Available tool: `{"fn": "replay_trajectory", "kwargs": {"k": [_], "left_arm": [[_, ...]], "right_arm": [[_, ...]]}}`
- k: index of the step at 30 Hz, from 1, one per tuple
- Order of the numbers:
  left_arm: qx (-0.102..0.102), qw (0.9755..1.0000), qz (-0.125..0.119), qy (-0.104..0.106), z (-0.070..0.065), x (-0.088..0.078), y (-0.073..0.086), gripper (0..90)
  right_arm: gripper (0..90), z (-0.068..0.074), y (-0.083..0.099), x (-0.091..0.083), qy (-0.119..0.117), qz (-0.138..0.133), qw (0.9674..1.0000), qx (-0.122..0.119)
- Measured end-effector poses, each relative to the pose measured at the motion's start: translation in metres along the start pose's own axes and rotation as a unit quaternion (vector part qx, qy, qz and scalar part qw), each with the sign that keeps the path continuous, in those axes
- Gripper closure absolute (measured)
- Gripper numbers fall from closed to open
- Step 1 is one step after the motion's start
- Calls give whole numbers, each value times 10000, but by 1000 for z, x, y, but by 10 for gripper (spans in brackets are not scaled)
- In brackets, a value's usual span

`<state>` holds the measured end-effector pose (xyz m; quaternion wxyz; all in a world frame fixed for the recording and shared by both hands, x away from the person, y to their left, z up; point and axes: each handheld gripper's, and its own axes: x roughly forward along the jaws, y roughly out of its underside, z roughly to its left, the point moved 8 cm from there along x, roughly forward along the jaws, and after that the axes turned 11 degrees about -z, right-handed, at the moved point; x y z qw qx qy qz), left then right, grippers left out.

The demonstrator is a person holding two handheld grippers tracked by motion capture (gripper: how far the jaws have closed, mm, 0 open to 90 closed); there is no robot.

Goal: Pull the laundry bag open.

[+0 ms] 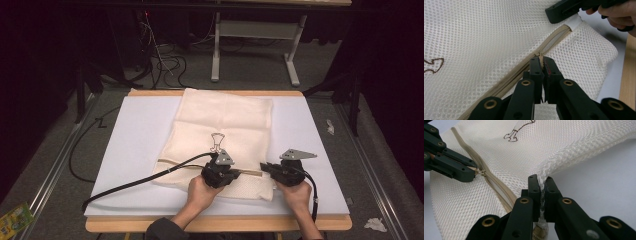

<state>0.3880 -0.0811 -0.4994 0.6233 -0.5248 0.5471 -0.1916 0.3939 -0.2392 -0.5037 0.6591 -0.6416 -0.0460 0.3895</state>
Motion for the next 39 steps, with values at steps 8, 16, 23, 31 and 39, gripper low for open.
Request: {"fn": "replay_trajectory", "kwargs": {"k": [8,16,23,31,39], "left_arm": [[10,10000,-18,-30,2,-5,-1,866],[4,10000,-9,-54,6,-7,0,867],[-85,9999,-29,-68,9,-10,3,867],[-48,9999,-32,-137,14,-15,3,867],[-49,9999,-41,-146,15,-19,3,866]], "right_arm": [[878,-1,0,0,11,21,10000,-27],[878,-1,0,0,42,29,9999,-93],[878,-2,1,0,41,30,10000,-79],[878,-4,0,0,64,24,10000,-59],[878,-4,1,0,80,35,9999,-61]]}}
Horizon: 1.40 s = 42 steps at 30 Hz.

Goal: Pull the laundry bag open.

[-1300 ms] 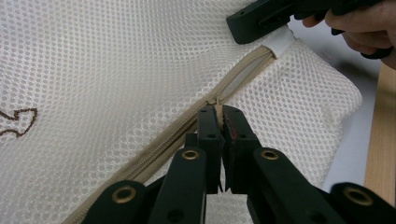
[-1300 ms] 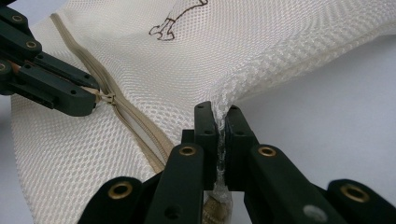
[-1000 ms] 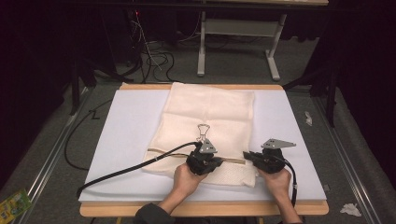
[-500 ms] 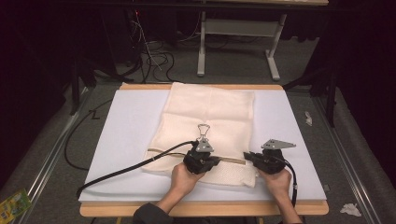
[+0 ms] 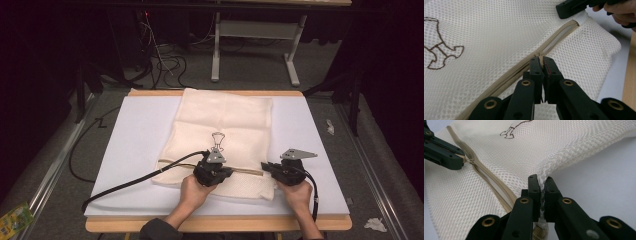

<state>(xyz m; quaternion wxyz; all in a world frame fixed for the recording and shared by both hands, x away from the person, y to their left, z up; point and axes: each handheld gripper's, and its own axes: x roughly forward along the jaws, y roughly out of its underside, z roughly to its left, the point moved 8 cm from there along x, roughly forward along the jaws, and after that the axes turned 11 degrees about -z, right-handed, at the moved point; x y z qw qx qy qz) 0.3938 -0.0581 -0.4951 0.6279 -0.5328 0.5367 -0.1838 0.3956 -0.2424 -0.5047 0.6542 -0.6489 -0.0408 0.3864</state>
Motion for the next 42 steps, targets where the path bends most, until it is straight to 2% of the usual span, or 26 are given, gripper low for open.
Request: {"fn": "replay_trajectory", "kwargs": {"k": [6,9,12,19,24,31,42], "left_arm": [[-65,10000,-45,-43,6,-7,0,867],[-59,10000,-46,-40,5,-7,1,867],[28,9999,-61,-104,7,-12,1,867],[-35,9998,-119,-144,12,-20,3,867],[23,9998,-113,-190,12,-24,2,867],[-16,9997,-166,-195,14,-28,3,867],[-49,9992,-213,-329,23,-40,5,867]], "right_arm": [[878,-1,0,0,4,-11,10000,3],[878,-1,0,0,4,-11,10000,19],[878,-1,0,0,19,-18,10000,2],[878,-2,1,0,12,5,10000,17],[878,-2,0,0,11,-13,10000,15],[878,-2,-1,0,14,-27,10000,8],[878,-4,-1,0,52,13,10000,-9]]}}
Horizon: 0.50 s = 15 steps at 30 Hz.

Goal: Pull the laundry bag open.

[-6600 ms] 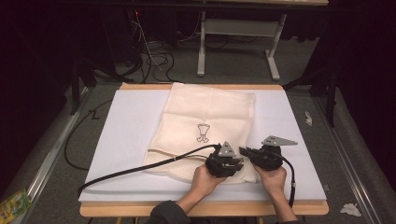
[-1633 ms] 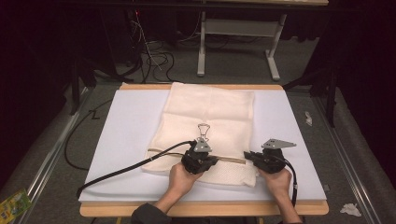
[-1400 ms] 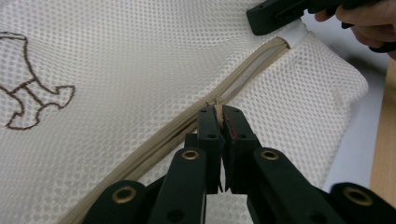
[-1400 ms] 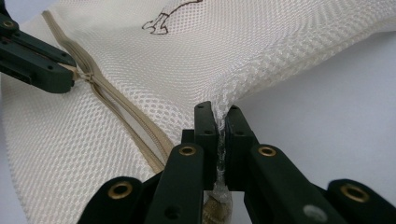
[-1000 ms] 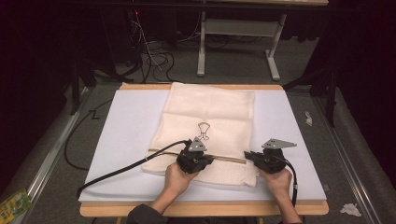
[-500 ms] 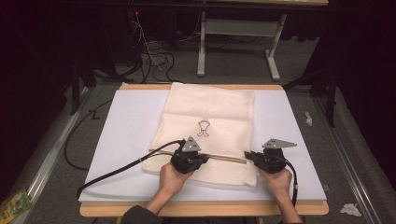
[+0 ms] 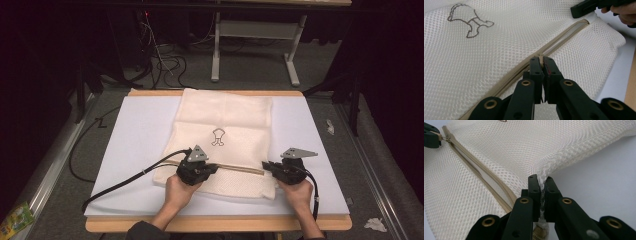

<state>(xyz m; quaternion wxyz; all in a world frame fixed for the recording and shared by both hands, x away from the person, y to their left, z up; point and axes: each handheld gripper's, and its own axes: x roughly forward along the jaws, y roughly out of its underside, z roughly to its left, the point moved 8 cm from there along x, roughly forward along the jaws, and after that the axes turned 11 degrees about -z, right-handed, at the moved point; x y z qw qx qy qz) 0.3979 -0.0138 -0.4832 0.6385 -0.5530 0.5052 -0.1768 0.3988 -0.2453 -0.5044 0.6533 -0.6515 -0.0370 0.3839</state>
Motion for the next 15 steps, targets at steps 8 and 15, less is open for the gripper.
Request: {"fn": "replay_trajectory", "kwargs": {"k": [8,15], "left_arm": [[45,10000,13,-18,1,-6,0,867],[12,10000,28,5,1,-6,1,867]], "right_arm": [[878,0,-1,-1,3,9,10000,50],[878,-1,-2,0,-20,-8,10000,21]]}}
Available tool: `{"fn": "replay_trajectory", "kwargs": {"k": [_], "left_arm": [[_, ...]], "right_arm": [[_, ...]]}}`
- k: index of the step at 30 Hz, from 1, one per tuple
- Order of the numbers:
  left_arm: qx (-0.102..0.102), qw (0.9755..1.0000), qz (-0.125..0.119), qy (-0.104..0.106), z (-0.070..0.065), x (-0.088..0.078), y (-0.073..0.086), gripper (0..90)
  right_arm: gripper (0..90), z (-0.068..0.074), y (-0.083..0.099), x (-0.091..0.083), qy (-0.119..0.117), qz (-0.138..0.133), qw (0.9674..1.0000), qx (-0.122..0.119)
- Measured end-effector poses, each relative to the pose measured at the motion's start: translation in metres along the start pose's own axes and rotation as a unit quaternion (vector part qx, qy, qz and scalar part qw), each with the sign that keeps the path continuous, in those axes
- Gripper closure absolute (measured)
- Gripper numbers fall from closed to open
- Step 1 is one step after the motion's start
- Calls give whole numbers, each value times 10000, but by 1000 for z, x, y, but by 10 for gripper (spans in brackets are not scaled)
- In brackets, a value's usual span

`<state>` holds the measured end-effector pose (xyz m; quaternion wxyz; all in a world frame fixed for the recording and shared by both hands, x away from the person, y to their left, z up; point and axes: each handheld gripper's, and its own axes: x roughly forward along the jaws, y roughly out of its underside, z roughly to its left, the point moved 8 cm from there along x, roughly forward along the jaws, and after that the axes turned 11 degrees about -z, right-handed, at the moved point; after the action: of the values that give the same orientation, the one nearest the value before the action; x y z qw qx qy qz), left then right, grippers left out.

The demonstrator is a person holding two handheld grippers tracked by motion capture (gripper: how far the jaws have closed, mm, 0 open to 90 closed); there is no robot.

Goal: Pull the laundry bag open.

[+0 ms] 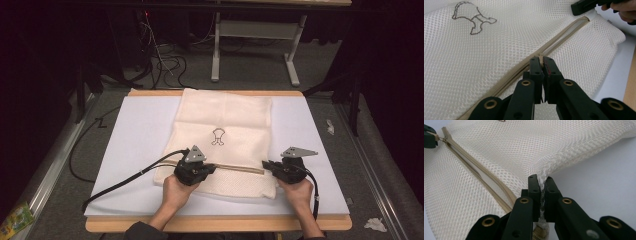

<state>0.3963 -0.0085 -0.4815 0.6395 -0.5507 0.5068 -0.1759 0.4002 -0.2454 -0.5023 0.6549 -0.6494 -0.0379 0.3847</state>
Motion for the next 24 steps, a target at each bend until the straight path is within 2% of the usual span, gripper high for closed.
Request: {"fn": "replay_trajectory", "kwargs": {"k": [5,12,14,24], "left_arm": [[50,10000,38,-48,0,-3,1,867],[17,10000,11,-25,1,-3,1,867],[61,9999,14,-90,3,-6,0,867],[-95,9998,-83,-135,11,-14,2,868]], "right_arm": [[878,-1,-1,-1,13,-18,10000,16],[878,-1,-2,-1,11,-13,10000,22],[878,-1,-3,-2,19,-40,10000,5],[878,-3,-1,-3,63,-11,10000,11]]}}
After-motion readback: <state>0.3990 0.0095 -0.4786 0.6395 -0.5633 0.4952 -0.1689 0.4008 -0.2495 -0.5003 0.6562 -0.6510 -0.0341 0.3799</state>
